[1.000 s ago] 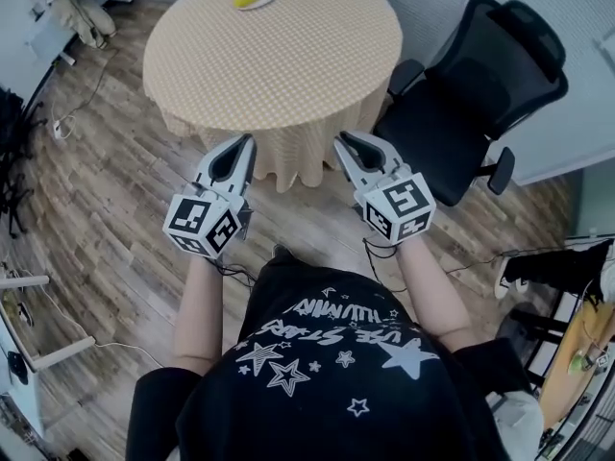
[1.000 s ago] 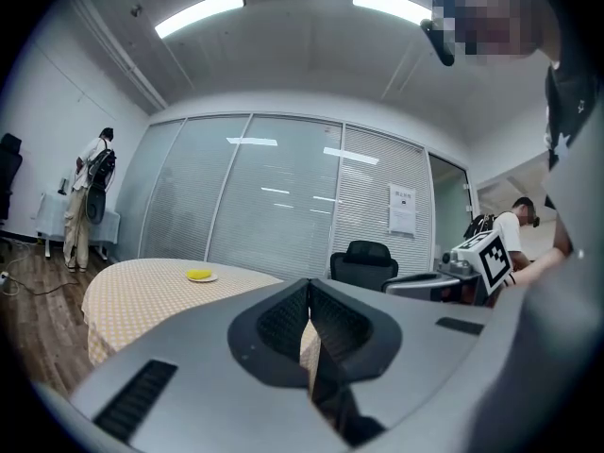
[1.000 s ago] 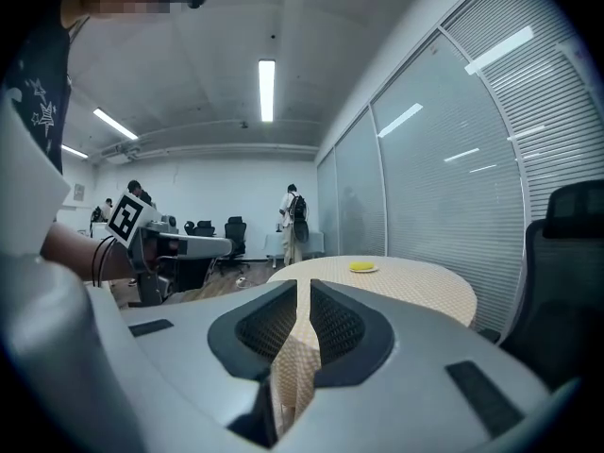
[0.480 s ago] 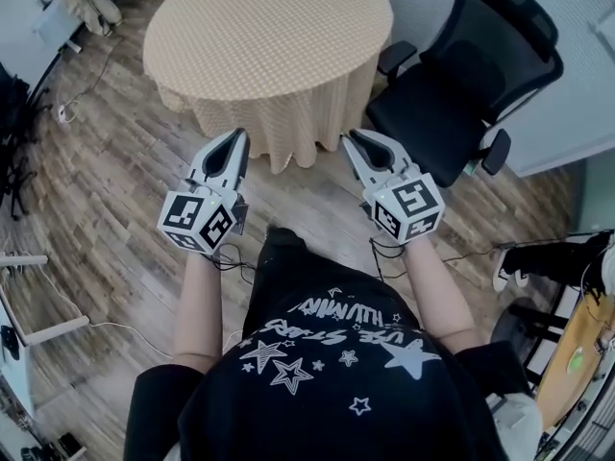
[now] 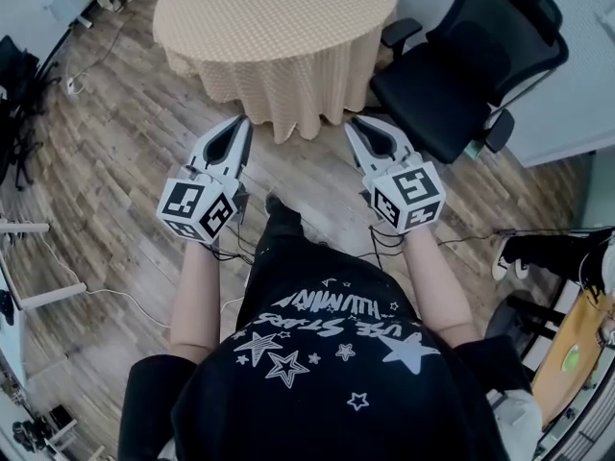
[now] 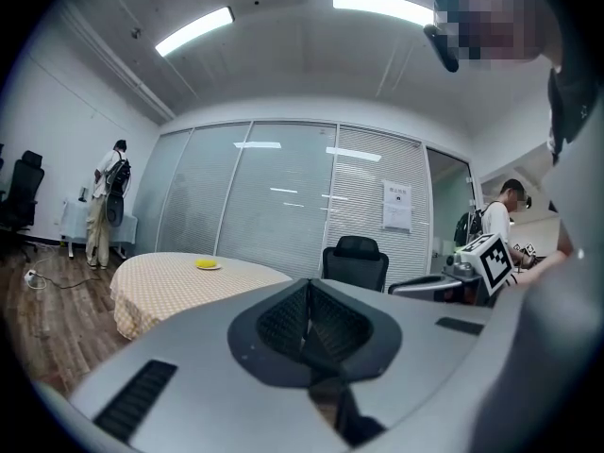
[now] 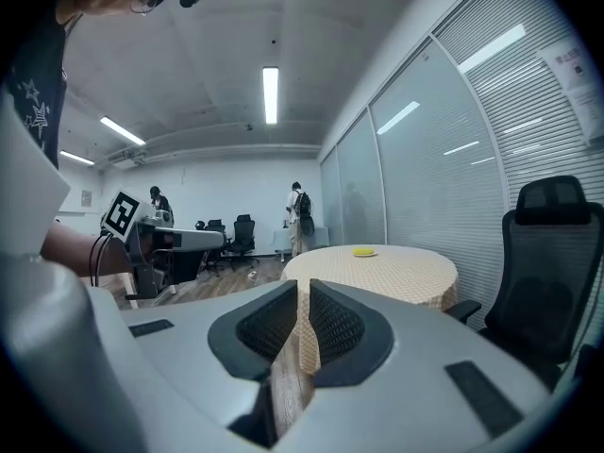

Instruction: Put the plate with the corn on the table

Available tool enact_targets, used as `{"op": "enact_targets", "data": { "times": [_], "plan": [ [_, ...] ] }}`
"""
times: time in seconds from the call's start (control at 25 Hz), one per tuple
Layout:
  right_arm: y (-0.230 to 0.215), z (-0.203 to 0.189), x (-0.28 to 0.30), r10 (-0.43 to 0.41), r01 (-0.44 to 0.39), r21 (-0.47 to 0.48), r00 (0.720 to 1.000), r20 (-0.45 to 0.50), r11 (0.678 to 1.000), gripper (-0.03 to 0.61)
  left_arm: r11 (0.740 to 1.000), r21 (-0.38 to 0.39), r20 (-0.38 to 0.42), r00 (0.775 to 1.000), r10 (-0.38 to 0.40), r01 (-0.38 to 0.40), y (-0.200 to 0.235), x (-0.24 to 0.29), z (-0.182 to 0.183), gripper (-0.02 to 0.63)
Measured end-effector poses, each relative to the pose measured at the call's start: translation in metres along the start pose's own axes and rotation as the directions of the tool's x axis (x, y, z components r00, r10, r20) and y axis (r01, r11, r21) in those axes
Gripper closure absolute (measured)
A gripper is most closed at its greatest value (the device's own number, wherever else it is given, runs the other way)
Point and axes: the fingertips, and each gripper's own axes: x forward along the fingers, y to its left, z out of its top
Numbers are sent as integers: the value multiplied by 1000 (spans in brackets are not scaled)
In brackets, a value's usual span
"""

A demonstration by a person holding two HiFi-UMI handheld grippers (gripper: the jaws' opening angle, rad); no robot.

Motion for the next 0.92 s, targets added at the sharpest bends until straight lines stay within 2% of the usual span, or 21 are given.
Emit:
{"op": "enact_targets", "data": {
  "times": [0.32, 0.64, 0.92],
  "plan": [
    [35, -11, -2, 55, -55, -10, 998, -27, 998, 525, 998, -14, -8, 998, 59, -59, -9, -47, -13, 606],
    [64, -12, 12, 110, -112, -36, 993, -52, 993, 525, 991, -49, -6, 992, 128, -128, 2, -81, -25, 606],
    [70, -26, 21, 124, -120, 51, 990, -72, 991, 525, 990, -58, 7, 991, 131, -130, 5, -86, -28, 606]
  ]
}}
